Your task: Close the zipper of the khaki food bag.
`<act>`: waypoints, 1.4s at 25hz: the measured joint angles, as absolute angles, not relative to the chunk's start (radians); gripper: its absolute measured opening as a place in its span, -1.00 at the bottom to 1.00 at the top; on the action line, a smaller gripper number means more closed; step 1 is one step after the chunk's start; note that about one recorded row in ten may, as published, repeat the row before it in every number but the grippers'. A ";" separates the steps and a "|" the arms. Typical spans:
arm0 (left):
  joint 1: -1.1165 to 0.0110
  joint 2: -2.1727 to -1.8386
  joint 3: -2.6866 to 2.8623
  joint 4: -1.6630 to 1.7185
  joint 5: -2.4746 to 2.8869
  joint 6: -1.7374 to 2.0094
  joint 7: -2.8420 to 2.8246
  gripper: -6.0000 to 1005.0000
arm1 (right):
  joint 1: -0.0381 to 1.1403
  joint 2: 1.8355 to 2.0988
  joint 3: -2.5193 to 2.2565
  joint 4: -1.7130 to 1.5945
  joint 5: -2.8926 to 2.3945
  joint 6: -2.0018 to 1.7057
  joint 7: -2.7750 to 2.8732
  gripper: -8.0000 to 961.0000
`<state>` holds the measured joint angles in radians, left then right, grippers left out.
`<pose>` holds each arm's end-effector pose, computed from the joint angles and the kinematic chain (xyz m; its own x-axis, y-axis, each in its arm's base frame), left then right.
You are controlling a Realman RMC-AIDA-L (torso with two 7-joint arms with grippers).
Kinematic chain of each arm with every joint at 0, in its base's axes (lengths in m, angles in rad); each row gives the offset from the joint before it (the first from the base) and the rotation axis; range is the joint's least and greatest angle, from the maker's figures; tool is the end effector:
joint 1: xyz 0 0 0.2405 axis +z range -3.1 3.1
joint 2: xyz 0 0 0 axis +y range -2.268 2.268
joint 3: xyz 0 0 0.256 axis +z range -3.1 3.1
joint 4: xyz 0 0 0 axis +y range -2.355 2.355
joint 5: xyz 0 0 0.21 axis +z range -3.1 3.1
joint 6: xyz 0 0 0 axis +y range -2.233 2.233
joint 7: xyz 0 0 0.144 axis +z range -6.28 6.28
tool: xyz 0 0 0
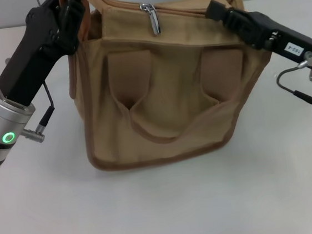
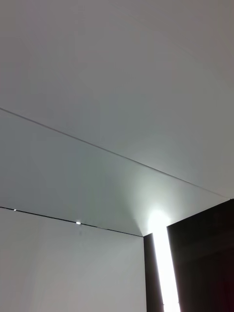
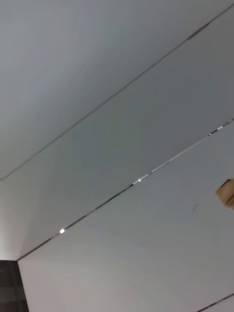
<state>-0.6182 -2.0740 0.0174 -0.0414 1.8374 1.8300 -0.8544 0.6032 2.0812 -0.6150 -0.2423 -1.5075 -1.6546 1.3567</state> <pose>-0.2096 0.3129 -0.0060 0.1459 -0.0422 0.9884 0.5377 -0.8352 -0.1150 0.2209 0.3337 -0.0093 0.2591 -0.3695 -0.8924 -0.5950 -0.7889 0.1539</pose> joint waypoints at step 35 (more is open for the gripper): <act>-0.676 -2.080 0.019 -0.084 1.844 1.841 -0.839 -0.85 | 0.713 2.089 -0.718 -0.193 -1.506 -1.677 1.407 0.07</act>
<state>-0.6759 -2.0800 0.0195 -0.0838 1.8440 1.8414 -0.8394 0.7134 2.0892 -0.7183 -0.1928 -1.5055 -1.6773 1.4068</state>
